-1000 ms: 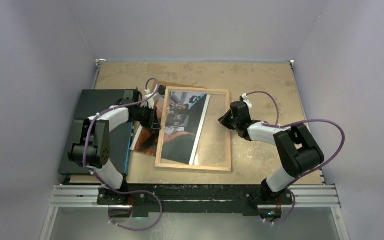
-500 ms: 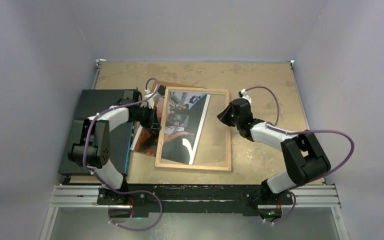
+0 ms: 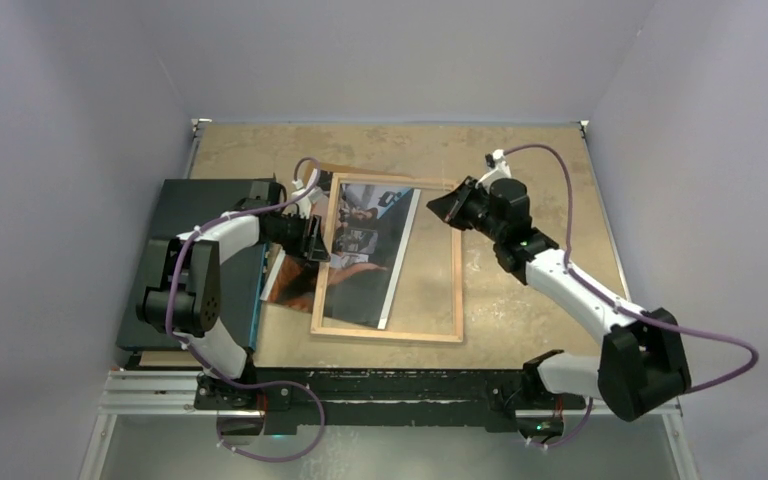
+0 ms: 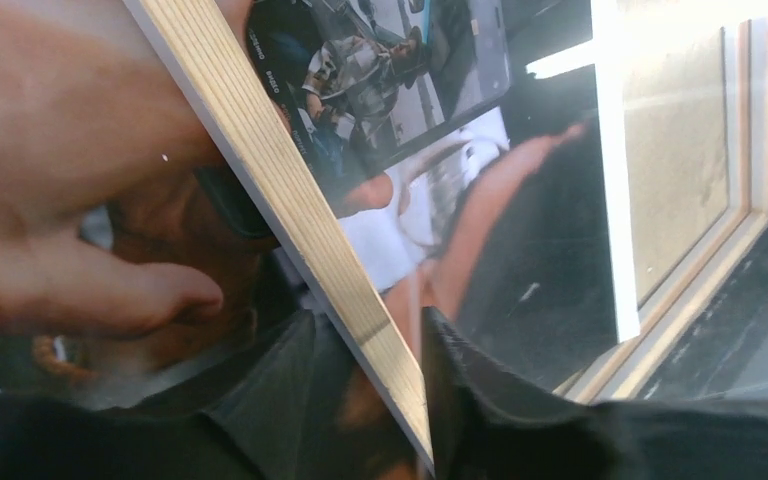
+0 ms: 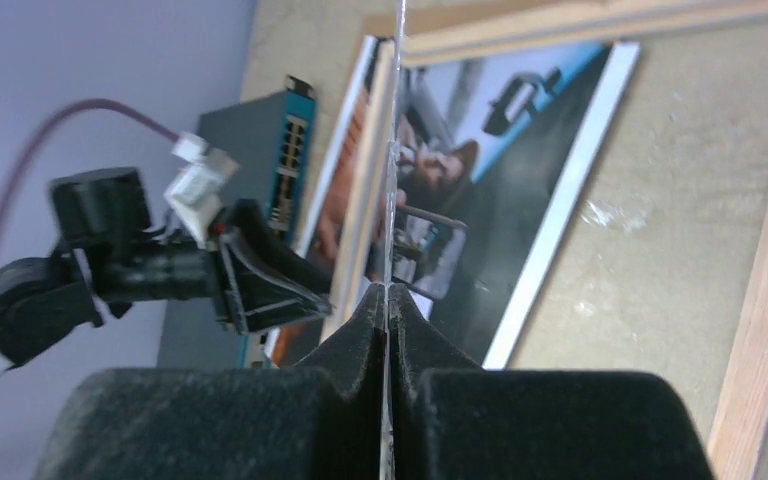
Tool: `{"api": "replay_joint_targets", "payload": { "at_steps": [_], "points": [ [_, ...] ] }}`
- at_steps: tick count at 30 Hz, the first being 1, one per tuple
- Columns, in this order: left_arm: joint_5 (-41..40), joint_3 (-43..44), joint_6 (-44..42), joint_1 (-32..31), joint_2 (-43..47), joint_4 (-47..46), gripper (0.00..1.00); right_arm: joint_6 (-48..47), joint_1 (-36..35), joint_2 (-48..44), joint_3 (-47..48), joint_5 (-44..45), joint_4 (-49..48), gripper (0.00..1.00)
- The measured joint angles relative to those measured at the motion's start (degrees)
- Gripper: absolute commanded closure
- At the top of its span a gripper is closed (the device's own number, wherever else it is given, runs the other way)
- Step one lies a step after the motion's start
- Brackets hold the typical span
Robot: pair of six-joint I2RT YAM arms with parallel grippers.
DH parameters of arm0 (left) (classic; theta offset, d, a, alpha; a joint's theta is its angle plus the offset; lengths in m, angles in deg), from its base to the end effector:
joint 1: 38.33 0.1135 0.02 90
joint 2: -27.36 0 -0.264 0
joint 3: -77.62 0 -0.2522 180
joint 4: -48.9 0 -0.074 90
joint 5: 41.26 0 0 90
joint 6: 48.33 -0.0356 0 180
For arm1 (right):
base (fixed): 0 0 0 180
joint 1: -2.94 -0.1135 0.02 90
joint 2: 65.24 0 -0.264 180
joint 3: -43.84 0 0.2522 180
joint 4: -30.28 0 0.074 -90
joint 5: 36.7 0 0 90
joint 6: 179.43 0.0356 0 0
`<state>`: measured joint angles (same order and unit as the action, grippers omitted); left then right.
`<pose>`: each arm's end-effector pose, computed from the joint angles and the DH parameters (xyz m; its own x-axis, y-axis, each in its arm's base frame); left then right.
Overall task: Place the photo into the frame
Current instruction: Adjust the photo frame at the center of the board.
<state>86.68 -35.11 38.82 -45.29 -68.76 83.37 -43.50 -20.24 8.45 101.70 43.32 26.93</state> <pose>0.3099 -0.0599 0.1631 -0.8675 0.1454 -0.4758 0.4132 0.7431 -0.5264 0.2687 0.1218 0.2745 -0.5285 0.5435 -0.6522 -0.2351 0.6445 0.7276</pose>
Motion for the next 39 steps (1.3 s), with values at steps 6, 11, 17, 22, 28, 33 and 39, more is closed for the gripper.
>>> {"api": "replay_joint_targets", "payload": {
  "at_steps": [6,11,17,22,28,33,39],
  "points": [
    [-1.7,0.0,0.3,-1.0,0.0,-0.1,0.46,-2.7,1.7,-7.8,3.9,1.6,5.5,1.0],
    [-7.5,0.7,0.8,-4.2,-0.5,-0.9,0.53,-4.7,5.7,-13.3,7.5,3.7,12.4,1.0],
    [-12.1,4.0,2.1,-7.1,-3.8,-1.8,0.86,-8.1,9.2,-17.7,16.7,8.2,18.8,1.0],
    [-15.1,5.2,3.6,-9.0,-4.1,-3.0,1.0,-10.6,9.7,-20.9,21.5,13.3,21.2,1.0],
    [-17.4,8.5,2.8,-13.9,-5.5,-1.6,1.0,-13.0,9.7,-21.6,24.3,18.6,24.5,1.0],
    [-18.6,15.2,1.6,-18.1,-6.4,1.0,1.0,-15.3,9.7,-20.9,28.3,23.6,28.1,1.0],
    [-19.8,24.7,-1.4,-22.6,-6.8,4.5,1.0,-17.6,9.7,-21.2,32.9,30.4,30.0,1.0]
  ]
}}
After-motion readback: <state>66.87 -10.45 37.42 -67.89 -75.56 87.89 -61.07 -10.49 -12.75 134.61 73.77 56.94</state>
